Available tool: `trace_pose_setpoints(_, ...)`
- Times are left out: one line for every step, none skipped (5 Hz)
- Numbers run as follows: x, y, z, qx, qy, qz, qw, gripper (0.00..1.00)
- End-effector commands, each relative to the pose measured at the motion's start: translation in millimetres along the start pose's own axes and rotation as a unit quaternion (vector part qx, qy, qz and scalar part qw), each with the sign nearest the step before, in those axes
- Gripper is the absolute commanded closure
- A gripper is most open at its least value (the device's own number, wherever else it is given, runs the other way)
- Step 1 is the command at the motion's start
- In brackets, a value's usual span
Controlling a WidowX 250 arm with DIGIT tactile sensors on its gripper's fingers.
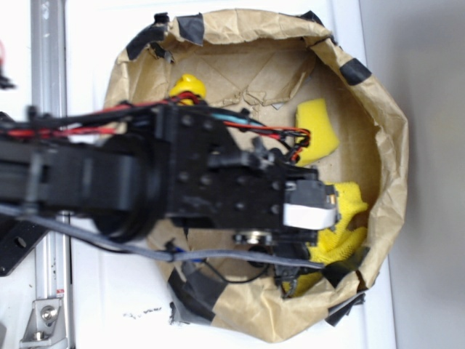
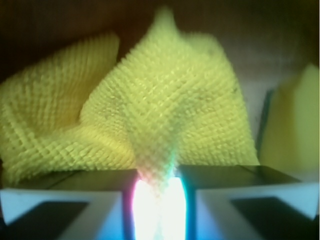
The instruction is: Grab the yellow cloth.
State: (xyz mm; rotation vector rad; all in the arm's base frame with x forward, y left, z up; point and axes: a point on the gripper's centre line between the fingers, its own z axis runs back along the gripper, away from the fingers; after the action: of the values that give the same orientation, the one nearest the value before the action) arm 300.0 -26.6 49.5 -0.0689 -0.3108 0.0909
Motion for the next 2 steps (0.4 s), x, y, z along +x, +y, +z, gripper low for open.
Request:
trace_pose_setpoints(18, 18, 87, -0.005, -0.054, -0.013, 0.998, 1.0)
trace_pose_setpoints(14, 29, 138, 0.114, -0.055, -0.027, 0.992, 1.0)
